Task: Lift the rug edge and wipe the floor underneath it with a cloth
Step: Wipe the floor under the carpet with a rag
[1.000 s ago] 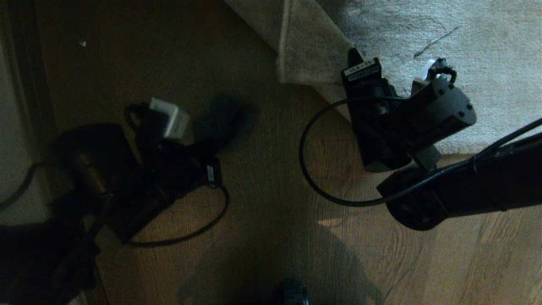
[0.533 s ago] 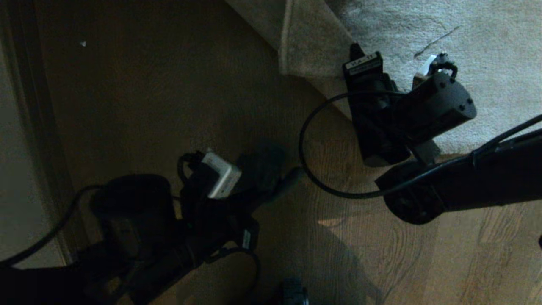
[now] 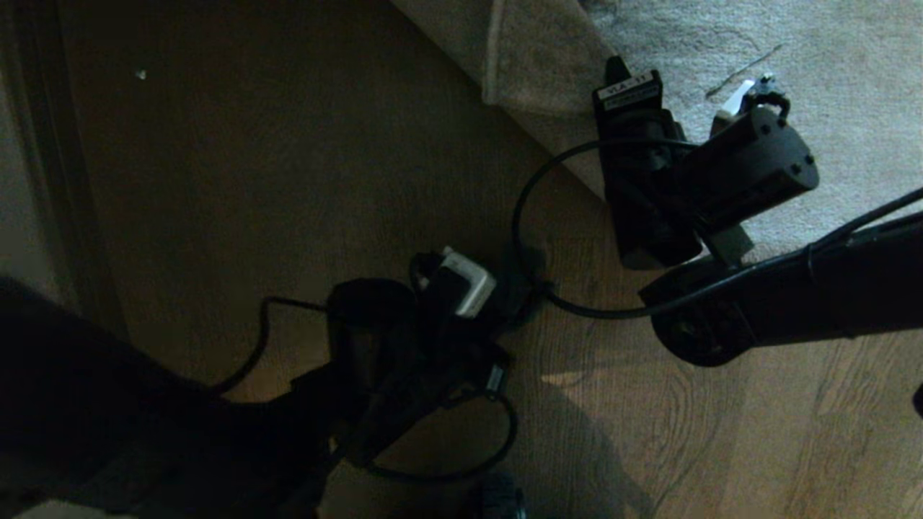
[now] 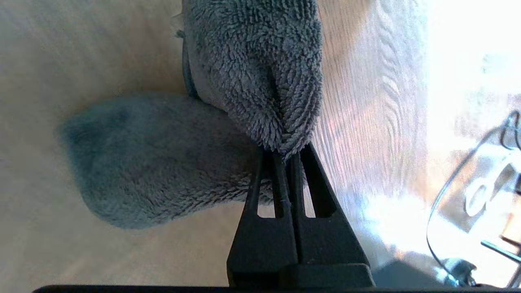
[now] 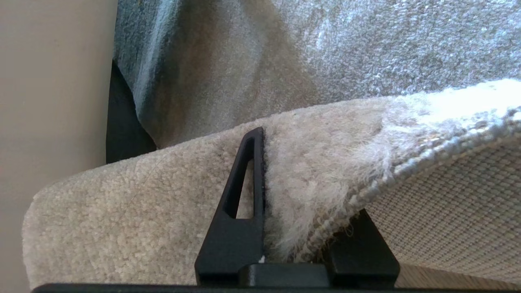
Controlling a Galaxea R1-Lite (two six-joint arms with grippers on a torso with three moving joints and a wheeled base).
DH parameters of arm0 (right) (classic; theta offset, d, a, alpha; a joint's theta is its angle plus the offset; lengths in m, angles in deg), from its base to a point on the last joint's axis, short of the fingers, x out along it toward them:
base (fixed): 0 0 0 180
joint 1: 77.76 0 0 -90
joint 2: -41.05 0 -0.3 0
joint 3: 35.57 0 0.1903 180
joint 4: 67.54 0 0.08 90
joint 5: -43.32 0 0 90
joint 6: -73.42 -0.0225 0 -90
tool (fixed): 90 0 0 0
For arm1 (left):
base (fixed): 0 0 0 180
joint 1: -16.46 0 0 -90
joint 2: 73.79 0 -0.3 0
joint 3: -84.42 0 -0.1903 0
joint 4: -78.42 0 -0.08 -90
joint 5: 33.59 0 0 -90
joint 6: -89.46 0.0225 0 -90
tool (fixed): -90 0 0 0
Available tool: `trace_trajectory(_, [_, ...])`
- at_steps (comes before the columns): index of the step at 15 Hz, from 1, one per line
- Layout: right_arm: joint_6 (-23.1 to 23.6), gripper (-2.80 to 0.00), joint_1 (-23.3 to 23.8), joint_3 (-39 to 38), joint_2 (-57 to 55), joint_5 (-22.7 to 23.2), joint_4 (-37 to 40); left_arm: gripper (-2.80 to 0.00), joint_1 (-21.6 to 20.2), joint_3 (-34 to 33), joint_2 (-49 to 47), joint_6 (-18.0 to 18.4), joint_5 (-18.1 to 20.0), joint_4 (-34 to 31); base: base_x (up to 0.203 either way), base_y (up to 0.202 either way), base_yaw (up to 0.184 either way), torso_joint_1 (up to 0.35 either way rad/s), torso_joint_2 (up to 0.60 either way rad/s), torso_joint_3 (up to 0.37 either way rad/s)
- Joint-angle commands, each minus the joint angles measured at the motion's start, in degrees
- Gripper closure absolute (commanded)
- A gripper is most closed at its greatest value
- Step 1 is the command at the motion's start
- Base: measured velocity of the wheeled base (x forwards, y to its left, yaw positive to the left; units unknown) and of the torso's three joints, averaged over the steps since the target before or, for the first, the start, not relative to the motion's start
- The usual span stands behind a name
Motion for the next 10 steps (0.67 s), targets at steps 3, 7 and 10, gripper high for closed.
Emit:
trace_trajectory(3, [-0.32, 0.00, 0.06, -0.39, 0.12, -0.15, -1.64, 0.00, -0.69, 8.59, -9.03, -0.11, -0.36, 0.39, 0.000, 0.000, 0.000, 0.000, 0.00, 0.000])
trace_trajectory(7, [-0.31, 0.00, 0.06, -2.24, 0.21, -0.24, -1.91, 0.00, -7.42, 14.18, -10.07, -0.14, -1.30, 0.39, 0.000, 0.000, 0.000, 0.000, 0.00, 0.000])
trace_trajectory(10, [-0.32, 0.00, 0.06, -2.24, 0.21, -0.15, -1.99, 0.00, -15.43, 15.08, -8.27, -0.14, -1.50, 0.44, 0.000, 0.000, 0.000, 0.000, 0.00, 0.000])
